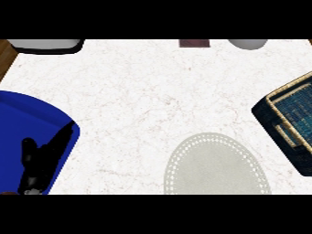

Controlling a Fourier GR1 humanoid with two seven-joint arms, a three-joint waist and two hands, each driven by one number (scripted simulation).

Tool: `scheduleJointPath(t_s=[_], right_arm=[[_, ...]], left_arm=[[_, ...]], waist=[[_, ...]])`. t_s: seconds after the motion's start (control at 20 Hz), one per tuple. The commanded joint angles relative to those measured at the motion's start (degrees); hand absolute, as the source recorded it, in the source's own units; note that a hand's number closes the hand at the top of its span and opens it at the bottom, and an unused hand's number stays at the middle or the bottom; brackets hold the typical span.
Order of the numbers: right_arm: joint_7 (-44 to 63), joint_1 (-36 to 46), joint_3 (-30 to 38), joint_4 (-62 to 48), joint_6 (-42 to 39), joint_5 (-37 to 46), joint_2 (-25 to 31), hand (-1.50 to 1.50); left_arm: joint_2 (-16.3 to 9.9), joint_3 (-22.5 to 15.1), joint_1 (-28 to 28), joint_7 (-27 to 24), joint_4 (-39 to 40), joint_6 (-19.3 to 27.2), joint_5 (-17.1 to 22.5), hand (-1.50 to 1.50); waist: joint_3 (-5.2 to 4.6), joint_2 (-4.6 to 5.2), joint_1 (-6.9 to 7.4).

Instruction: Pick the tomato from the placemat and place it in the basket

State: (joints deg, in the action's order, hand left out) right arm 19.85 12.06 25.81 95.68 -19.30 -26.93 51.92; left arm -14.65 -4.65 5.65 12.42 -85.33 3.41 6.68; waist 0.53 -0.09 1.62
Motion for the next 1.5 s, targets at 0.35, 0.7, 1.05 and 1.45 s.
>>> scheduleJointPath(t_s=[0.35,0.7,1.05,1.45], right_arm=[[-14.1,2.6,-4.3,-17.0,-0.9,18.9,4.0,1.5],[-26.9,9.7,-5.1,-29.5,-4.4,23.0,6.8,-1.5],[-30.4,15.6,-2.6,-41.3,-4.0,22.4,5.9,-1.5],[-29.2,20.4,3.1,-57.0,-8.5,19.8,13.6,-1.5]], left_arm=[[-0.2,0.5,3.0,2.4,3.4,-2.0,0.9,0.0],[1.0,0.2,1.0,5.1,3.4,-0.4,-0.4,0.0],[1.1,0.3,2.5,4.4,1.9,-0.6,-1.1,0.0],[1.2,1.0,1.8,3.0,4.0,-1.7,-1.2,0.0]], waist=[[-0.45,0.69,0.0],[-0.47,0.46,-0.31],[-0.48,0.34,-0.45],[-0.45,0.6,-0.32]])
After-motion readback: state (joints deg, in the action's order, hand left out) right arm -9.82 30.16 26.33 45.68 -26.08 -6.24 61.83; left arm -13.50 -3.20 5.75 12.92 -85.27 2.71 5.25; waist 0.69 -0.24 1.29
